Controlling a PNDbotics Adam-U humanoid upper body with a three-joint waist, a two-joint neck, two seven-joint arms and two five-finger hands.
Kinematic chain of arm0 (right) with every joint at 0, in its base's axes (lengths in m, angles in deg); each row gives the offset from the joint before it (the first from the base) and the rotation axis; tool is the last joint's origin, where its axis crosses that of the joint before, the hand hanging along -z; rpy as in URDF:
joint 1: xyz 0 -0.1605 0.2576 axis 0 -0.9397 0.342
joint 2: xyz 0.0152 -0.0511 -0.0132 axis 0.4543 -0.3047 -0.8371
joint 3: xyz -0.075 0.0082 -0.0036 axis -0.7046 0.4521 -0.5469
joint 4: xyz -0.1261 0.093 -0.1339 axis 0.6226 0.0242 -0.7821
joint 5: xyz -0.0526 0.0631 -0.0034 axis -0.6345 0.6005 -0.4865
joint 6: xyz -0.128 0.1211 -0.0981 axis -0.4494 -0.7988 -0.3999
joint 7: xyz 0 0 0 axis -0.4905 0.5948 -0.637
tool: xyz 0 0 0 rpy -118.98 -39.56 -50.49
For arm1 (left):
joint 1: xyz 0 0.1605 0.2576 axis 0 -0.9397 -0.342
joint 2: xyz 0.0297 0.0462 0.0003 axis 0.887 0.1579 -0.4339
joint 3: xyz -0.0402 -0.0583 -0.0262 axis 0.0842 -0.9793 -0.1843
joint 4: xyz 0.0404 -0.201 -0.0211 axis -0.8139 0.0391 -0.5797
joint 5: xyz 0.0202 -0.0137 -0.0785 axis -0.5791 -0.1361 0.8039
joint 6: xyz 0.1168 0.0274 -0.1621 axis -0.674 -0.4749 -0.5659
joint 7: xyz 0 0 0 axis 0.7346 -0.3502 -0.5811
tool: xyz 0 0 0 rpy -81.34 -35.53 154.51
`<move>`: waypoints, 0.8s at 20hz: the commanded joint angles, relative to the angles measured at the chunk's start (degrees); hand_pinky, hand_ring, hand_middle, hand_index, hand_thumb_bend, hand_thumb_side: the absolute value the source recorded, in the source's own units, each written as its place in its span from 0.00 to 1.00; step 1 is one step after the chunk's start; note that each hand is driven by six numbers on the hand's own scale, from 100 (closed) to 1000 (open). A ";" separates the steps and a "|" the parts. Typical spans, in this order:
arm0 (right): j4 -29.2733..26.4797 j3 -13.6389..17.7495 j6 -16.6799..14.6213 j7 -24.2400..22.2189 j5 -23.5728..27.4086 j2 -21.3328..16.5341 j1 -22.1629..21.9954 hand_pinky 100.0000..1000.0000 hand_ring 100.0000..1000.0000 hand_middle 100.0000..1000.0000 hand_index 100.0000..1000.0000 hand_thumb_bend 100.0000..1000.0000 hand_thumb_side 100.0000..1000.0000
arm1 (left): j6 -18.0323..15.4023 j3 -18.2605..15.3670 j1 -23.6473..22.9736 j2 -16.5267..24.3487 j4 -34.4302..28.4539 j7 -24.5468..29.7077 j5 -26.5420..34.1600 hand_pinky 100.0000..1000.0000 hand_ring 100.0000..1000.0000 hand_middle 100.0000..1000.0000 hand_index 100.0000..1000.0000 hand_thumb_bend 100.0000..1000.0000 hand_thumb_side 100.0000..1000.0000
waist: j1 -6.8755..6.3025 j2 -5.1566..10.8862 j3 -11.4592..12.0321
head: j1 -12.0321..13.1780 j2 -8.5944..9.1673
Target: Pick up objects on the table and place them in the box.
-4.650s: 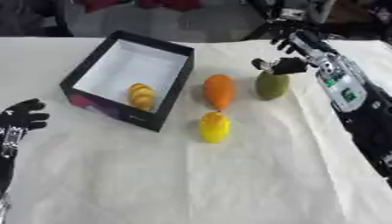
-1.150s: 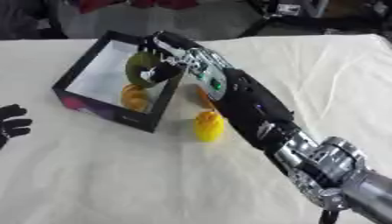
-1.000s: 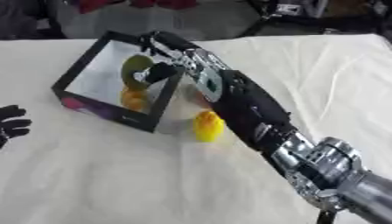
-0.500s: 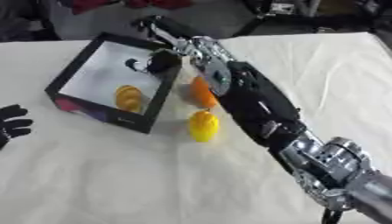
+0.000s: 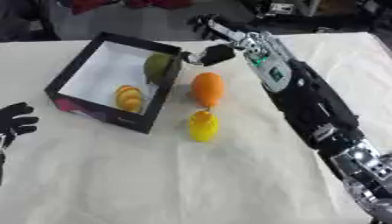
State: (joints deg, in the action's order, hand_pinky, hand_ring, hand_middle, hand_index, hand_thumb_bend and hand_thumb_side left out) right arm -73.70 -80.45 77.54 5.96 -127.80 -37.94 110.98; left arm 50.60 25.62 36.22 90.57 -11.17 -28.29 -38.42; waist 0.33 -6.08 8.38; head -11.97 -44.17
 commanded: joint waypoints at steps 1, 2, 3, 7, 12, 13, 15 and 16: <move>1.33 0.59 -0.03 -3.42 -0.21 -2.24 0.19 0.73 0.77 0.81 0.95 0.34 0.49 | -0.10 -0.46 0.40 1.20 -1.00 -0.21 -0.15 0.71 0.70 0.70 0.81 0.34 0.90 | -0.14 0.82 -0.11 | 0.28 0.05; 2.34 0.69 -0.15 -4.38 -0.57 -2.27 -0.05 0.73 0.77 0.81 0.95 0.34 0.49 | -0.09 -0.46 0.41 1.19 -1.00 -0.20 -0.14 0.71 0.70 0.70 0.81 0.34 0.90 | -0.19 0.83 -0.13 | 0.27 0.05; 3.29 0.81 -0.33 -5.15 -1.00 -2.22 -0.17 0.74 0.77 0.81 0.94 0.34 0.49 | -0.09 -0.45 0.40 1.16 -0.99 -0.18 -0.13 0.71 0.70 0.70 0.81 0.34 0.90 | -0.23 0.83 -0.13 | 0.25 0.05; 6.84 1.01 -1.41 -7.17 -3.10 -1.61 -0.28 0.74 0.78 0.81 0.94 0.35 0.48 | -0.12 -0.44 0.42 1.09 -1.01 -0.13 -0.09 0.71 0.70 0.70 0.81 0.34 0.90 | -0.38 0.79 -0.06 | 0.09 0.05; 8.77 0.74 -3.41 -8.94 -4.86 -0.67 -0.09 0.73 0.74 0.75 0.90 0.29 0.40 | -0.13 -0.45 0.48 1.04 -1.03 -0.09 -0.02 0.71 0.70 0.70 0.81 0.34 0.90 | -0.53 0.65 0.07 | -0.10 0.05; 8.88 0.67 -3.70 -8.97 -5.15 -0.54 -0.01 0.73 0.72 0.72 0.88 0.25 0.36 | -0.13 -0.45 0.48 1.03 -1.04 -0.09 -0.01 0.71 0.70 0.70 0.81 0.34 0.90 | -0.53 0.64 0.09 | -0.13 0.05; 8.78 0.47 -4.15 -8.22 -5.86 -0.24 0.21 0.71 0.67 0.64 0.81 0.18 0.26 | -0.12 -0.43 0.48 0.99 -1.02 -0.06 0.00 0.71 0.70 0.70 0.81 0.34 0.90 | -0.53 0.62 0.12 | -0.22 0.05; 8.65 0.44 -4.16 -7.29 -6.32 -0.11 0.34 0.69 0.63 0.57 0.75 0.14 0.21 | -0.12 -0.41 0.50 0.97 -1.02 -0.05 0.01 0.71 0.70 0.70 0.81 0.34 0.90 | -0.53 0.62 0.13 | -0.27 0.05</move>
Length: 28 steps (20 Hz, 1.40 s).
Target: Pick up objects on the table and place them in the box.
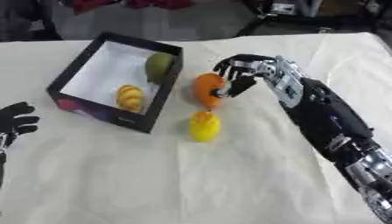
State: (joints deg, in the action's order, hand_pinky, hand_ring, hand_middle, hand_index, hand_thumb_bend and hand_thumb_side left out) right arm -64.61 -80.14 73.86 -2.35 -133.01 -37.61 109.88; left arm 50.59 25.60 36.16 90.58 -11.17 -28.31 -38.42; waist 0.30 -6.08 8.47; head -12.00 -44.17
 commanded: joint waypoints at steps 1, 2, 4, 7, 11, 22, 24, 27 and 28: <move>-0.53 0.08 -0.34 2.32 -1.66 -0.27 1.54 0.68 0.59 0.52 0.69 0.10 0.15 | -0.11 -0.37 0.57 0.96 -1.02 -0.01 0.03 0.71 0.70 0.70 0.81 0.34 0.90 | -0.50 0.61 0.07 | -0.29 0.05; -0.63 0.07 -0.15 3.89 -2.18 -0.10 1.66 0.67 0.56 0.46 0.63 0.07 0.10 | -0.11 -0.36 0.58 0.94 -1.02 0.01 0.04 0.71 0.70 0.70 0.81 0.34 0.90 | -0.51 0.61 0.11 | -0.35 0.05; -0.88 0.12 0.32 7.46 -2.93 0.24 1.91 0.64 0.50 0.36 0.50 0.00 0.02 | -0.10 -0.37 0.55 0.94 -1.02 0.01 0.06 0.71 0.70 0.70 0.81 0.34 0.90 | -0.54 0.63 0.22 | -0.45 0.05; -1.77 0.51 1.26 13.08 -2.71 0.74 2.67 0.59 0.43 0.26 0.39 0.00 0.00 | -0.09 -0.38 0.53 0.94 -1.02 -0.03 0.13 0.71 0.71 0.70 0.81 0.34 0.90 | -0.54 0.69 0.37 | -0.54 0.05; -3.64 0.84 2.72 17.96 0.16 1.36 5.34 0.56 0.39 0.20 0.32 0.00 0.00 | -0.10 -0.22 0.55 0.87 -0.97 0.14 0.25 0.71 0.71 0.70 0.80 0.34 0.90 | -0.44 0.89 0.70 | -0.95 0.05; 0.49 -0.25 3.19 18.50 1.25 9.97 16.88 0.57 0.42 0.29 0.42 0.00 0.03 | -0.34 1.19 1.49 0.44 -0.94 1.46 0.67 0.71 0.71 0.70 0.80 0.34 0.90 | -0.38 0.67 4.01 | -3.60 0.05; 2.78 -0.31 2.52 18.47 -0.50 12.08 17.45 0.58 0.44 0.33 0.48 0.00 0.11 | -0.42 1.75 1.98 0.22 -0.96 2.00 0.83 0.71 0.71 0.70 0.80 0.34 0.90 | -0.36 0.42 5.20 | -4.47 0.05; 5.53 -0.25 1.77 18.12 -3.84 14.48 17.38 0.60 0.48 0.40 0.64 0.06 0.22 | -0.50 2.33 2.66 -0.13 -1.00 2.64 1.10 0.71 0.71 0.70 0.80 0.34 0.90 | -0.41 -0.03 6.58 | -5.57 0.05; 6.16 -0.07 1.82 18.15 -4.81 15.03 17.21 0.60 0.51 0.46 0.71 0.13 0.30 | -0.51 2.42 2.83 -0.20 -1.01 2.75 1.18 0.71 0.71 0.70 0.80 0.34 0.90 | -0.44 -0.15 6.81 | -5.72 0.05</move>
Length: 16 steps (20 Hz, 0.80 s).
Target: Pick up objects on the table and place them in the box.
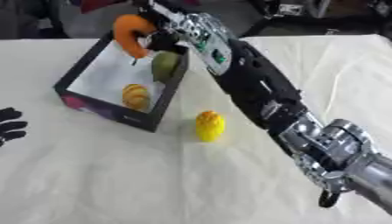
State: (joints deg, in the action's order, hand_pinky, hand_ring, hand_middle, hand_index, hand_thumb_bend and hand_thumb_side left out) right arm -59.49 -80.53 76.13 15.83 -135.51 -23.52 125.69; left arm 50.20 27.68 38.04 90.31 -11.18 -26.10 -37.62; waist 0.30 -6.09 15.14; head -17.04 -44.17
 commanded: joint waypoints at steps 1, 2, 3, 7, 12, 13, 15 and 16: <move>1.50 0.53 -0.19 0.24 -3.13 1.32 1.23 0.61 0.53 0.50 0.76 0.21 0.37 | -0.13 0.39 1.06 0.01 -1.02 0.62 0.44 0.71 0.71 0.70 0.80 0.34 0.90 | -0.46 -0.23 0.25 | -0.76 0.06; 1.80 0.73 0.18 0.70 -3.76 1.54 1.10 0.61 0.57 0.56 0.82 0.32 0.44 | -0.13 0.43 1.12 -0.01 -1.02 0.68 0.50 0.71 0.71 0.70 0.80 0.34 0.90 | -0.47 -0.30 0.28 | -0.80 0.06; 1.99 0.89 0.80 1.45 -4.38 1.62 0.95 0.62 0.60 0.62 0.86 0.38 0.49 | -0.12 0.47 1.14 -0.02 -1.01 0.74 0.53 0.71 0.71 0.70 0.80 0.34 0.90 | -0.47 -0.34 0.25 | -0.84 0.06; 1.82 0.94 2.67 4.45 -6.21 1.56 0.57 0.66 0.70 0.77 0.94 0.48 0.60 | -0.10 0.56 1.06 -0.02 -0.97 0.89 0.57 0.71 0.71 0.70 0.80 0.34 0.90 | -0.45 -0.37 -0.07 | -0.75 0.06; -2.11 0.00 1.68 5.62 -4.11 -0.16 -0.54 0.65 0.70 0.77 0.93 0.40 0.54 | -0.04 0.14 0.78 0.02 -0.97 0.54 0.54 0.71 0.71 0.70 0.80 0.34 0.90 | -0.38 -0.24 -0.91 | -0.14 0.06; -3.91 -0.34 1.25 4.79 -2.27 -1.19 -1.16 0.65 0.69 0.76 0.92 0.35 0.50 | 0.02 -0.08 0.60 0.11 -0.92 0.35 0.49 0.71 0.71 0.70 0.80 0.34 0.90 | -0.23 -0.15 -1.37 | 0.21 0.06; -8.84 -1.14 0.85 2.20 2.95 -3.72 -2.86 0.64 0.68 0.74 0.91 0.29 0.46 | 0.10 -0.63 0.18 0.37 -0.87 -0.13 0.33 0.71 0.71 0.70 0.80 0.34 0.90 | 0.13 0.00 -2.38 | 1.01 0.06; -11.82 -1.61 0.97 0.86 5.81 -5.12 -3.84 0.64 0.68 0.74 0.91 0.28 0.46 | 0.14 -0.92 0.04 0.49 -0.86 -0.40 0.22 0.71 0.71 0.70 0.80 0.34 0.90 | 0.29 0.06 -2.79 | 1.31 0.06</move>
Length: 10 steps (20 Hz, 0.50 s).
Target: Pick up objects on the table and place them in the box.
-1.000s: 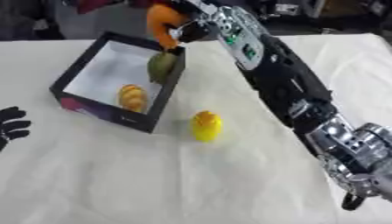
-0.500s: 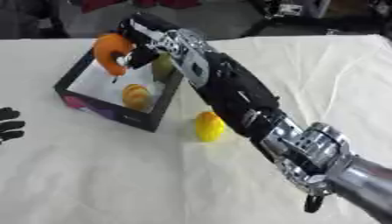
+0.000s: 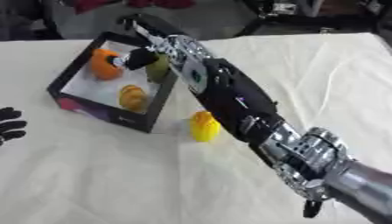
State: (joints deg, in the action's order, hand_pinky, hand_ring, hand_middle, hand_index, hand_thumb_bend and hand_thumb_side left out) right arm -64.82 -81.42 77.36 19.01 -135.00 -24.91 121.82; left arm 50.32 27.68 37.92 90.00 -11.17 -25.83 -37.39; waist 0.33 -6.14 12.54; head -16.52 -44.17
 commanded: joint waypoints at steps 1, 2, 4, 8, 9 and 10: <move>-9.88 -1.15 -0.13 -3.48 7.95 -5.38 -1.12 0.64 0.68 0.73 0.91 0.27 0.45 | 0.06 -1.28 0.00 0.96 -0.88 -1.01 -0.09 0.71 0.71 0.70 0.80 0.34 0.90 | 0.43 0.20 -0.69 | 1.34 0.06; -13.60 -1.45 0.24 -4.45 10.45 -7.18 -2.51 0.63 0.67 0.73 0.91 0.27 0.45 | 0.10 -1.63 -0.19 1.13 -0.89 -1.37 -0.16 0.71 0.71 0.70 0.80 0.34 0.90 | 0.55 0.29 -1.14 | 1.84 0.06; -21.00 -1.64 1.38 -5.81 14.88 -11.00 -5.97 0.63 0.66 0.72 0.91 0.27 0.46 | 0.19 -2.33 -0.62 1.47 -0.91 -2.10 -0.30 0.71 0.71 0.70 0.80 0.34 0.90 | 0.82 0.41 -2.06 | 2.75 0.06; -33.44 -2.58 3.14 -9.90 21.46 -18.37 -14.02 0.65 0.68 0.73 0.92 0.26 0.48 | 0.37 -3.31 -1.20 2.09 -0.94 -3.17 -0.69 0.71 0.71 0.70 0.80 0.34 0.90 | 1.35 0.53 -3.58 | 3.75 0.06; -35.81 -2.75 3.18 -11.34 22.37 -19.72 -16.10 0.65 0.68 0.73 0.92 0.26 0.48 | 0.39 -3.45 -1.23 2.17 -0.98 -3.35 -0.75 0.71 0.71 0.70 0.80 0.34 0.90 | 1.46 0.57 -3.83 | 3.95 0.06; -37.75 -2.74 3.27 -12.55 22.83 -20.66 -17.83 0.65 0.69 0.74 0.92 0.27 0.48 | 0.41 -3.53 -1.24 2.22 -1.00 -3.48 -0.80 0.71 0.71 0.70 0.80 0.34 0.90 | 1.54 0.60 -4.02 | 4.06 0.06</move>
State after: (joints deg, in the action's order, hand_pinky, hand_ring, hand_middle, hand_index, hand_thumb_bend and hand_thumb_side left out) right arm -98.57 -84.27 80.51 7.92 -113.63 -42.83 103.24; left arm 50.76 24.76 36.33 90.92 -11.17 -28.88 -37.92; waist 1.27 -6.14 8.46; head -12.85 -44.17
